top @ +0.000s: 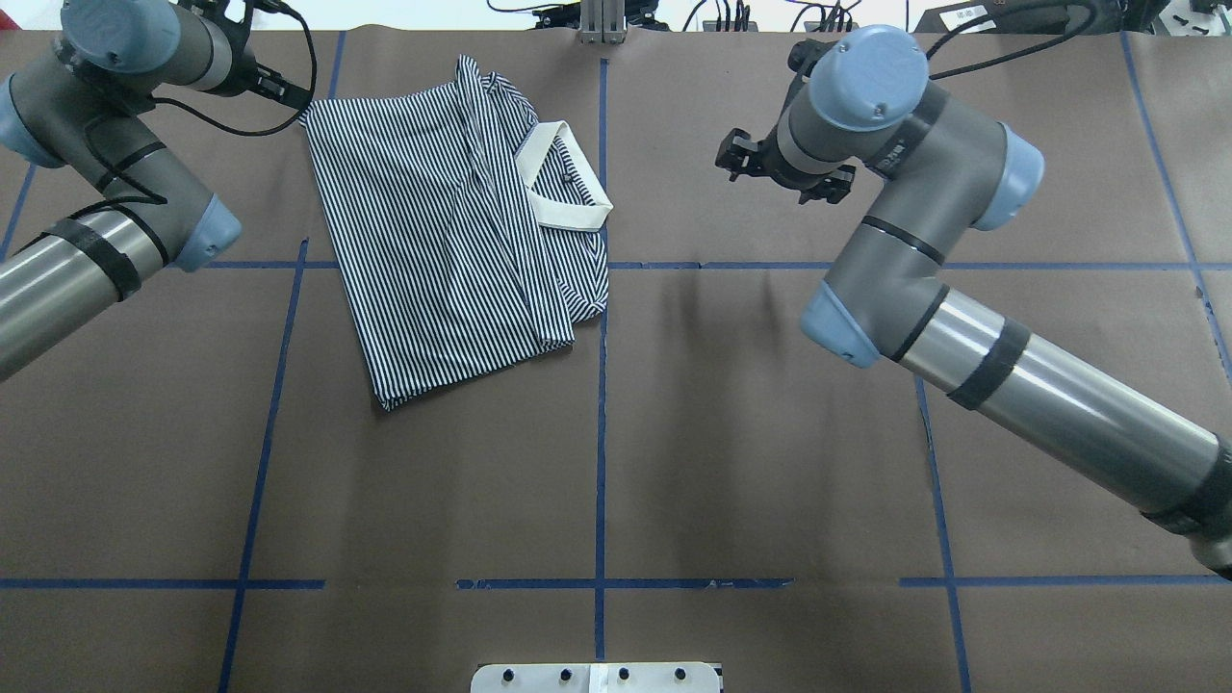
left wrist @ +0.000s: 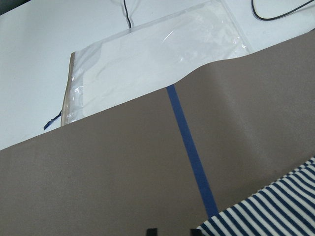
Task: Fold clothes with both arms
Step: 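Move the right gripper to the cream collar while the left gripper holds still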
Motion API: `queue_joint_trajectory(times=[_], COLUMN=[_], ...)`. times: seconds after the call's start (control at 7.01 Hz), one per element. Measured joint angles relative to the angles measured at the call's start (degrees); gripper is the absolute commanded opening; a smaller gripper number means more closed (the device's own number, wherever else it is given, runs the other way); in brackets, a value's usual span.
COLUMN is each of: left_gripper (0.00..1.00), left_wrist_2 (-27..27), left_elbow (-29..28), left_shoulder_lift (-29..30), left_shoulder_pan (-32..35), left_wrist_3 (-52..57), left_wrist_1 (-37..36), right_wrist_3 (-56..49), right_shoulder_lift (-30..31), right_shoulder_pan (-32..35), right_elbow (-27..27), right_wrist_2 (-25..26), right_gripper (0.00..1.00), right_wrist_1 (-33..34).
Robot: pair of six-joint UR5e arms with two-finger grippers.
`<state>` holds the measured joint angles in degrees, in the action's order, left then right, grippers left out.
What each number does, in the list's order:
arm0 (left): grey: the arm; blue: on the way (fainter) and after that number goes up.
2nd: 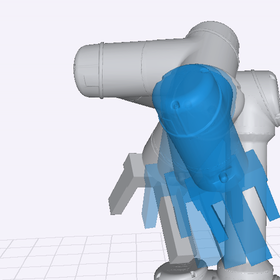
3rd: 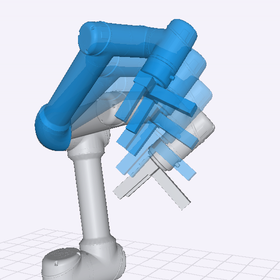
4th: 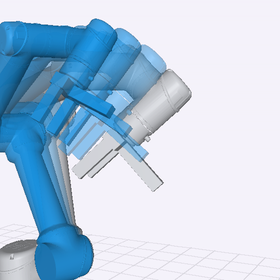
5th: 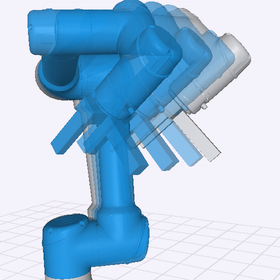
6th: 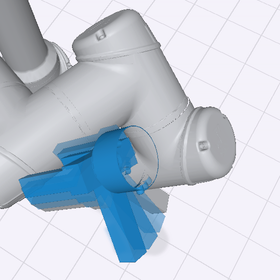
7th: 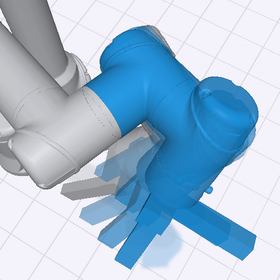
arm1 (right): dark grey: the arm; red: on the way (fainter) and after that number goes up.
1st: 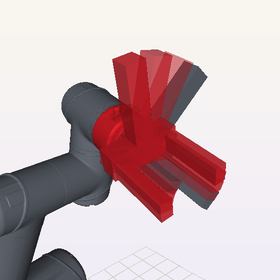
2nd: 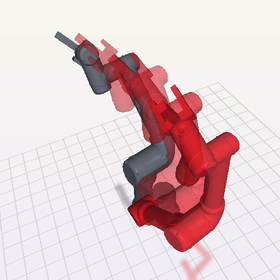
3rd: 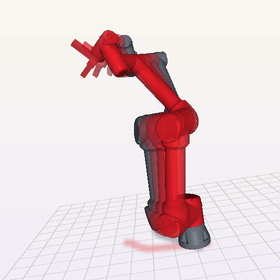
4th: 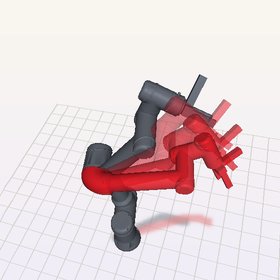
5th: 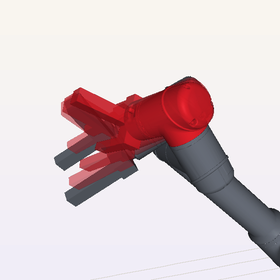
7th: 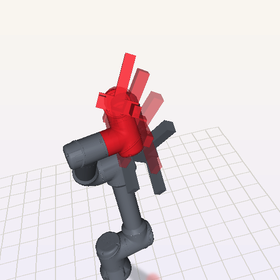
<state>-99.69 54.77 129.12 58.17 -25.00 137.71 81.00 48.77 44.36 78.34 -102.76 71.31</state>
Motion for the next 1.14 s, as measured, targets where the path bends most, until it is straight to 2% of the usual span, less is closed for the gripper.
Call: queue_joint_trajectory(times=[0.43,0.71,0.86,1.14], left_gripper=[1.00,1.00,1.00,1.00], left_wrist_2=[-0.49,-0.51,-0.51,-0.53], left_elbow=[0.96,0.99,1.02,1.04], left_shoulder_lift=[-0.35,-0.36,-0.36,-0.36], left_shoulder_pan=[0.10,0.16,0.18,0.19], left_wrist_3=[-0.37,-0.50,-0.54,-0.57], left_wrist_1=[-0.01,-0.07,-0.07,-0.08], right_wrist_3=[14.56,17.23,17.50,17.82], right_shoulder_lift=[-14.21,-17.47,-17.94,-18.15], right_shoulder_pan=[-5.71,-8.18,-8.85,-9.63], right_elbow=[-17.82,-23.55,-24.69,-25.59], right_wrist_2=[7.88,11.07,11.75,12.61], right_gripper=[0.70,0.70,0.65,0.33], right_wrist_1=[-7.69,-10.38,-10.98,-11.25])
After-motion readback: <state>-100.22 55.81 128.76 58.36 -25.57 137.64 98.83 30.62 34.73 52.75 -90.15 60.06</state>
